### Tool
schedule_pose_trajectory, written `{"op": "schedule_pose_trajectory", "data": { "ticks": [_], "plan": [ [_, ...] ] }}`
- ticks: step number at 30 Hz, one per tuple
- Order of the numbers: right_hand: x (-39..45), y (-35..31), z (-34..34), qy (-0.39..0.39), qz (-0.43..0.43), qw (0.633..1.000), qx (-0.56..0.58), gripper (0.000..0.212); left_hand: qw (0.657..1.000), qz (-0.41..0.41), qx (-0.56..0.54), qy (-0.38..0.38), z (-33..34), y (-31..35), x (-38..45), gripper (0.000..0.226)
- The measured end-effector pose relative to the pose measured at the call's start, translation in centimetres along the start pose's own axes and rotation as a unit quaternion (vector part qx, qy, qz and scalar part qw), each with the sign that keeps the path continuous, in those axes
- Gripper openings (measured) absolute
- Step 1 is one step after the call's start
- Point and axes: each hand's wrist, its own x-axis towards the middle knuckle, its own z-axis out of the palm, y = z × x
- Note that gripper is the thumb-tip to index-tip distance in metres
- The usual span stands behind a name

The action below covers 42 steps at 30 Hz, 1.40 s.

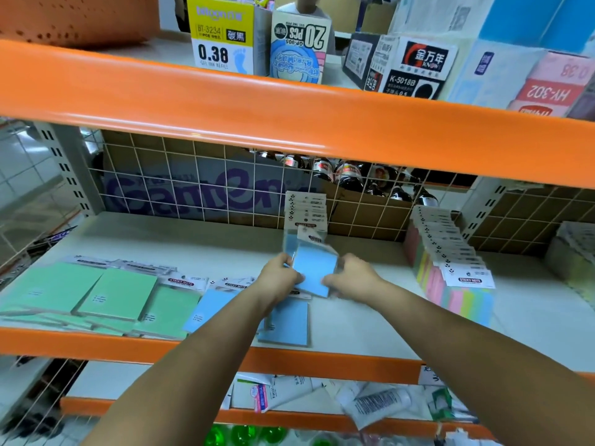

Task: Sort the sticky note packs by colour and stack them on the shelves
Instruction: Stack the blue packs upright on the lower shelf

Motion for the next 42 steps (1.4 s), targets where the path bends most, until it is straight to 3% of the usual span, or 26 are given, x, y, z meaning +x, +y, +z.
{"op": "schedule_pose_trajectory", "data": {
  "ticks": [2,6,9,11,13,17,19,31,42],
  "plan": [
    [0.5,0.0,0.5,-0.015,0.021,0.998,0.055,0.019,1.000,0.010,-0.011,0.008,0.0,0.0,0.3,0.016],
    [1.4,-0.1,1.1,-0.009,0.006,0.996,0.086,0.028,0.998,0.043,0.002,0.045,0.2,0.2,1.3,0.017],
    [1.8,-0.6,1.6,0.041,-0.024,0.998,0.047,0.020,0.984,0.076,0.125,0.105,0.3,0.4,1.7,0.018],
    [2.2,-1.0,1.9,0.069,-0.034,0.997,0.024,0.008,0.959,0.096,0.228,0.141,0.4,0.6,1.9,0.019],
    [2.7,-1.2,2.2,0.087,-0.032,0.996,0.017,0.024,0.927,0.109,0.318,0.165,0.5,0.7,2.1,0.023],
    [3.5,-1.3,2.9,0.103,-0.033,0.994,-0.002,0.028,0.863,0.111,0.458,0.183,1.0,0.4,3.0,0.031],
    [3.8,-1.2,3.3,0.103,-0.027,0.994,-0.024,0.029,0.848,0.102,0.489,0.178,1.2,-0.1,3.4,0.033],
    [4.5,-0.5,4.2,0.113,-0.014,0.990,-0.083,0.034,0.830,0.067,0.526,0.173,0.6,-1.2,4.5,0.023],
    [5.5,0.1,4.4,0.097,0.004,0.993,-0.064,0.026,0.843,0.050,0.509,0.168,0.1,-1.0,4.7,0.023]
  ]
}}
